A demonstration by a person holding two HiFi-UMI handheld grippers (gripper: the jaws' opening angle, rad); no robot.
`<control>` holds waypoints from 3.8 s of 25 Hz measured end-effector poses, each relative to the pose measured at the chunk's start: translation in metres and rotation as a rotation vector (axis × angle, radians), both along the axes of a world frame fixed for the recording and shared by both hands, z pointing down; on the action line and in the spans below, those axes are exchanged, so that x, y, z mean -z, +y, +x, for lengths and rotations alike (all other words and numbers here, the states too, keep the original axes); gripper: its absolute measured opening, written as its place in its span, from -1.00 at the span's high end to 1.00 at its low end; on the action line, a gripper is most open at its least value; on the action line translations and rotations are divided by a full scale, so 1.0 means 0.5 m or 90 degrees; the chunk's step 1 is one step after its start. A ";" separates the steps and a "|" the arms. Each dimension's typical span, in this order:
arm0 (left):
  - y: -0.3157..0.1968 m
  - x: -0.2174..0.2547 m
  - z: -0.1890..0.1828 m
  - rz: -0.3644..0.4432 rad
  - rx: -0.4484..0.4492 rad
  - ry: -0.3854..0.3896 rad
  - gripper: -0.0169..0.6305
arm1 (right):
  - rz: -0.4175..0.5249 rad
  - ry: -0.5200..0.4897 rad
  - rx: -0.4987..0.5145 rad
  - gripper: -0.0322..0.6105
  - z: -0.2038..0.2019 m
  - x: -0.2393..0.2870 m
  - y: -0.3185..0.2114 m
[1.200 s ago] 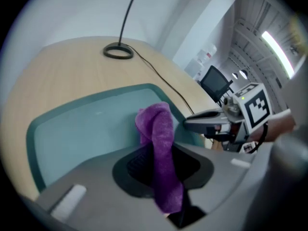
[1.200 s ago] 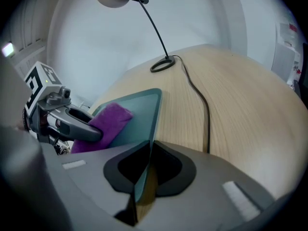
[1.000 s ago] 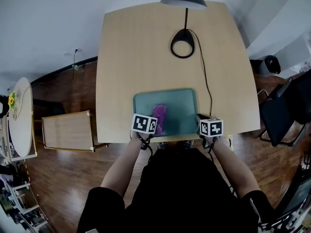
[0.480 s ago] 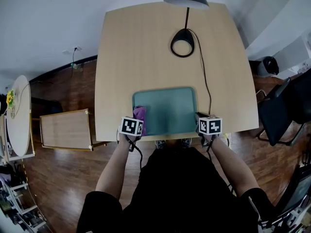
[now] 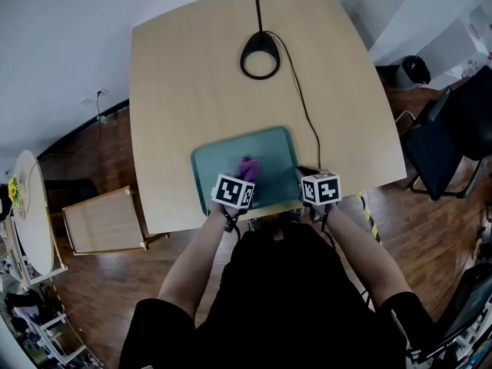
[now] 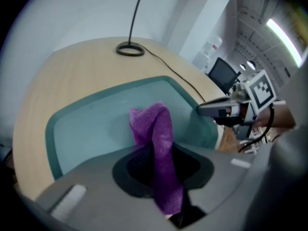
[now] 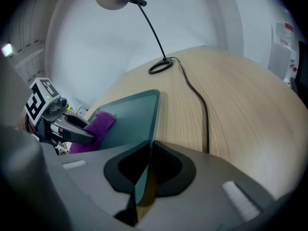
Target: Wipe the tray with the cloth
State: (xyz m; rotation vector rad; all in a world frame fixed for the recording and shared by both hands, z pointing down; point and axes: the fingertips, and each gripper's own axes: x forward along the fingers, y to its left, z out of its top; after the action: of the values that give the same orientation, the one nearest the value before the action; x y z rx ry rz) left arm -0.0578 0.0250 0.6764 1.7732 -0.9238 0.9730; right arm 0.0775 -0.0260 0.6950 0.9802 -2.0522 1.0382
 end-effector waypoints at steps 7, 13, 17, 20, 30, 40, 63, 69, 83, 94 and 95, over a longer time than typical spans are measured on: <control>-0.021 0.007 0.186 -0.002 -0.160 0.034 0.59 | -0.006 -0.015 -0.008 0.82 0.003 0.002 0.000; -0.035 0.000 0.240 0.031 -0.215 0.015 0.59 | -0.009 -0.022 -0.013 0.83 0.009 0.002 0.003; -0.019 0.012 0.224 0.013 -0.166 0.055 0.59 | -0.011 -0.016 -0.003 0.82 0.010 -0.004 0.003; -0.019 0.038 0.156 0.030 -0.070 0.082 0.60 | -0.011 -0.009 0.014 0.82 0.016 -0.009 0.007; 0.144 0.047 -0.268 0.012 0.201 -0.050 0.60 | -0.020 0.007 0.035 0.81 0.022 -0.025 0.001; 0.162 -0.012 -0.166 -0.028 0.092 -0.093 0.60 | -0.021 0.006 0.030 0.81 0.015 -0.027 0.001; 0.108 -0.008 0.241 -0.005 -0.360 -0.035 0.59 | -0.014 -0.029 -0.005 0.82 -0.003 -0.002 0.007; 0.109 -0.011 0.246 -0.014 -0.386 0.006 0.59 | -0.016 -0.022 0.000 0.82 0.004 -0.008 0.007; -0.025 0.043 0.023 0.084 -0.249 -0.061 0.59 | -0.022 0.010 0.022 0.82 0.018 -0.030 0.004; -0.256 0.054 0.037 0.188 -0.468 -0.205 0.59 | -0.026 0.024 0.011 0.82 0.003 -0.017 0.011; -0.264 0.050 0.050 0.194 -0.493 -0.212 0.59 | -0.023 0.023 0.011 0.82 0.002 -0.013 0.010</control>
State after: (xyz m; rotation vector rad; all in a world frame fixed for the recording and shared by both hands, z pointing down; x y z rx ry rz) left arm -0.0326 -0.1068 0.6513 2.3400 -0.5866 1.7266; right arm 0.0784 -0.0208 0.7014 0.9551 -2.0023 1.0383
